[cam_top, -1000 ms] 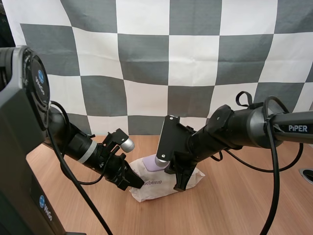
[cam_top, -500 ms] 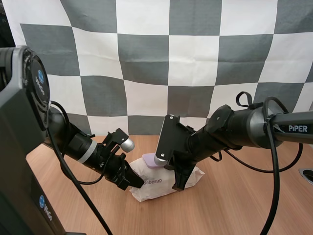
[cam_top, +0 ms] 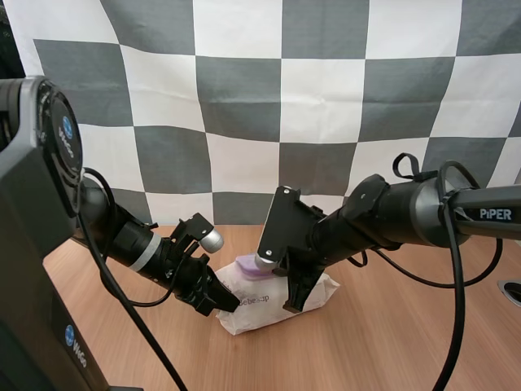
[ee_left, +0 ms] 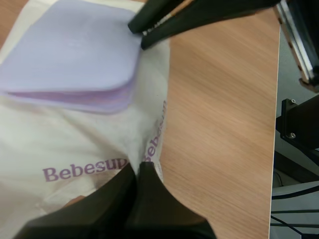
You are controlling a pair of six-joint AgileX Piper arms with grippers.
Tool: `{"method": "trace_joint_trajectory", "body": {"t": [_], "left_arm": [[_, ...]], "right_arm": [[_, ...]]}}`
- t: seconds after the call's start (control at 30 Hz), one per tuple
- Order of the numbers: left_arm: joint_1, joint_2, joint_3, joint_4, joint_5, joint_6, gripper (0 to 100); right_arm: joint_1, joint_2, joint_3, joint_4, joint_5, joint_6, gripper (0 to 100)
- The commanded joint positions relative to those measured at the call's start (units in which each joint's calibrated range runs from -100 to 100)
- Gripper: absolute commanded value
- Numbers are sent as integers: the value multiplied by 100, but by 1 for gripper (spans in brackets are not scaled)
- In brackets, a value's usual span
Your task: Open the wet wipes lid
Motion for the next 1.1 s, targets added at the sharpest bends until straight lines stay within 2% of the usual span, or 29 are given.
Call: {"method": "trace_joint_trajectory", "body": {"t": [0.0, 0.2, 0.67, 0.77, 1.07], "left_arm": [[-4, -7, 5, 26, 2, 0, 0], [-4, -7, 5, 40, 2, 31, 0], [-4, -7, 5, 120, 2, 41, 0], [-4, -7, 5, 120, 2, 41, 0], [-4, -7, 5, 141, 2, 39, 0]], "right_arm": [[0, -3, -14, 280, -467, -36, 0], [0, -3, -200, 317, -493, -46, 0], [0, -3, -201, 548, -1573, -90, 0], [0, -3, -201, 844, -1769, -346, 0], [0, -3, -201, 1872, -1839, -349, 0]]}}
